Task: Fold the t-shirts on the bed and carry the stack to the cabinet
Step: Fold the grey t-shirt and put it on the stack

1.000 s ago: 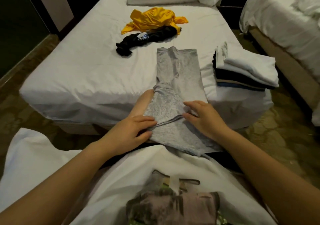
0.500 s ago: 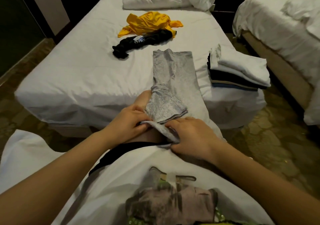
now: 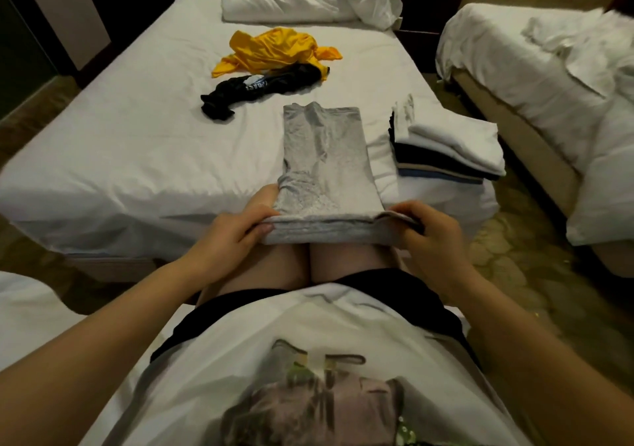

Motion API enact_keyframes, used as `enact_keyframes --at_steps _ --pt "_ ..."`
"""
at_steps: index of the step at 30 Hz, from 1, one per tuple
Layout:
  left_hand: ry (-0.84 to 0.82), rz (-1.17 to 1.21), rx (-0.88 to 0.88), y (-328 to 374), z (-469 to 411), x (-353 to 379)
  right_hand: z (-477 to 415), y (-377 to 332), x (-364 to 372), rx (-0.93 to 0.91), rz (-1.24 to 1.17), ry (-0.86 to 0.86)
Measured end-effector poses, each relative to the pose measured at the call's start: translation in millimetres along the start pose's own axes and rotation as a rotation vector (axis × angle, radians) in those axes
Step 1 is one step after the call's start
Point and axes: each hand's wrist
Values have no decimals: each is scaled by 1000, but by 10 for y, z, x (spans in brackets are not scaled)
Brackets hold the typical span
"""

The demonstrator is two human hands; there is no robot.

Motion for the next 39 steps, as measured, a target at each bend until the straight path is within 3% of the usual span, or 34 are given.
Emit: enact_keyframes --at_steps 3,6,9,13,15,19,24,27,33,39 --pt "52 137 -26 79 -82 -52 -120 -67 46 -19 -205 131" --pt "105 214 -29 121 -183 -145 -284 -106 50 -50 -65 147" --pt "113 259 -55 70 -245 -206 -411 -151 3 -63 58 54" --pt "73 253 -22 64 -231 -283 -511 -189 -84 25 118 -297" --pt "22 237 1 46 -226 -286 -540 -195 -126 63 130 -354" --pt "-28 236 -70 -41 -326 -308 -683 -189 -218 25 -4 -256" --pt "-80 437 -152 -30 -672 -350 -1059 -69 -221 60 -36 -249" --pt "-123 621 -297 -89 -990 -392 -1417 39 -229 127 -190 -154" --pt "-206 830 -547 -457 -1927 -273 -2289 428 -81 257 -336 36" --pt "-133 988 -724 -1070 -3123 20 -3604 1065 272 355 -343 154"
Point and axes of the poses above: each hand's wrist, its own z-axis away from the middle knuckle, its own x-axis out of the palm, y = z × x, and after that the axes turned 10 degrees about -z, right-handed
